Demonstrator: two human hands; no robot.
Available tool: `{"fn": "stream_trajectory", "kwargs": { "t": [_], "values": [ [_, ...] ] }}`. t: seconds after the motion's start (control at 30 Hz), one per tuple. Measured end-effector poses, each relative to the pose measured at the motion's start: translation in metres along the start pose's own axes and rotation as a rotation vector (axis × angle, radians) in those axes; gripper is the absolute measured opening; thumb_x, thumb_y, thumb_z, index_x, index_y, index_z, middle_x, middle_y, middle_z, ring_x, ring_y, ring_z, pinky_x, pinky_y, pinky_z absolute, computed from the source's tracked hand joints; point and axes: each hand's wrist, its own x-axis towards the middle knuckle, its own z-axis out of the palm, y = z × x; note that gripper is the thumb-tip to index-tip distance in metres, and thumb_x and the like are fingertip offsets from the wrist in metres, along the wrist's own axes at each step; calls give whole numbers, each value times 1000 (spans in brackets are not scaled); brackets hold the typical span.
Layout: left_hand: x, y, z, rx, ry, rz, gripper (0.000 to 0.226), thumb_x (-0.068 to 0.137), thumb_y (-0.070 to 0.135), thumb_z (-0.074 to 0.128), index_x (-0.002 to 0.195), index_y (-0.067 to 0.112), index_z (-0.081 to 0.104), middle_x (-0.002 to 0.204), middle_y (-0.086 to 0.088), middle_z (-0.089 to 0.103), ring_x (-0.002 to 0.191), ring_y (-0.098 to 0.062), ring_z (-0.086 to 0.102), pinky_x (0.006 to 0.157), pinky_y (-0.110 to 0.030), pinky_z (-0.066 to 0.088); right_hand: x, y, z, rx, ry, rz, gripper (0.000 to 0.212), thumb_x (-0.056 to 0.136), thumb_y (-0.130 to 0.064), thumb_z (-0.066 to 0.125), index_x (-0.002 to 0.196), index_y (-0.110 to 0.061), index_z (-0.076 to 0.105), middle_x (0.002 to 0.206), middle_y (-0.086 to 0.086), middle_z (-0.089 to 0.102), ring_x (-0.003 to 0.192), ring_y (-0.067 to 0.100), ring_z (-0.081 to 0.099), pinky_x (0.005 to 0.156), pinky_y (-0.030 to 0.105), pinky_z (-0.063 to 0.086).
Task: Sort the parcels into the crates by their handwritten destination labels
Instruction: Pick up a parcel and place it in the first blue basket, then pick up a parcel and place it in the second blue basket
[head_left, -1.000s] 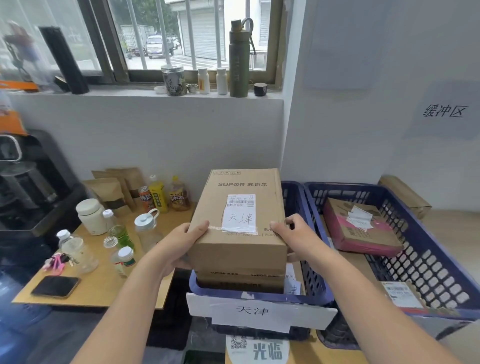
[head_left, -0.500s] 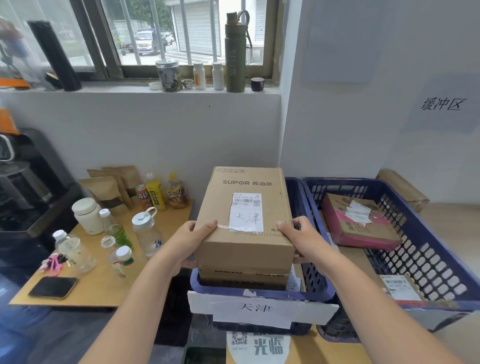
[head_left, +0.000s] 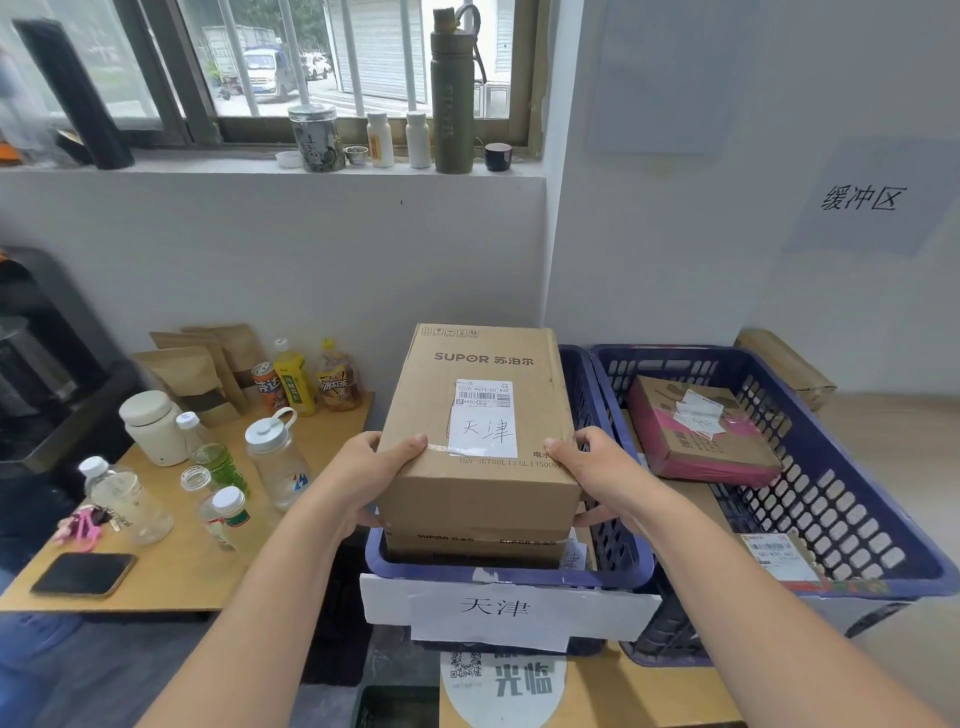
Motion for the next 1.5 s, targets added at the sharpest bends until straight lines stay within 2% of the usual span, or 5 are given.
{"fn": "stream_trajectory", "kwargs": {
  "t": [0.37, 0.53, 1.07, 1.37, 1.5],
  "values": [
    [-9, 3, 4, 38, 25, -10, 62, 91, 56, 63, 140, 21, 46, 114, -3, 62, 100, -24, 59, 82, -50, 58, -6, -1, -7, 6, -60, 71, 57, 93, -57, 59, 133, -18, 47, 114, 5, 67, 91, 22, 69, 66, 45, 64],
    [-22, 21, 4, 209, 229, 154, 100, 78, 74, 57, 158, 23, 26, 161, -9, 33, 142, -35, 38, 108, -57, 38, -16, -9, -30, -85, 10, 5, 100, 80, -76, 58, 158, -23, 22, 161, 4, 29, 135, 32, 46, 74, 46, 63],
    [-60, 166, 218, 471, 9, 804, 79, 94, 54, 53, 159, 26, 17, 167, 2, 16, 155, -25, 9, 120, -58, 20, -27, 33, -244, 71, 501, -27, 52, 96, -45, 60, 141, -21, 47, 135, 0, 51, 110, 21, 59, 81, 45, 62],
    [0, 217, 442, 421, -251, 680, 57, 98, 36, 54, 149, 19, 36, 151, -2, 43, 137, -23, 40, 108, -35, 37, 75, 105, -408, 143, 625, 64, 24, 96, -43, 57, 112, -26, 53, 114, 3, 60, 103, 23, 62, 62, 32, 56],
    [45, 242, 539, 58, -511, 258, 53, 102, 26, 55, 152, 21, 37, 153, -2, 41, 113, -16, 53, 102, -39, 46, 145, 137, -470, 136, 608, 111, 22, 92, -41, 58, 103, -21, 58, 96, 3, 64, 82, 19, 60, 77, 44, 59]
  ]
}}
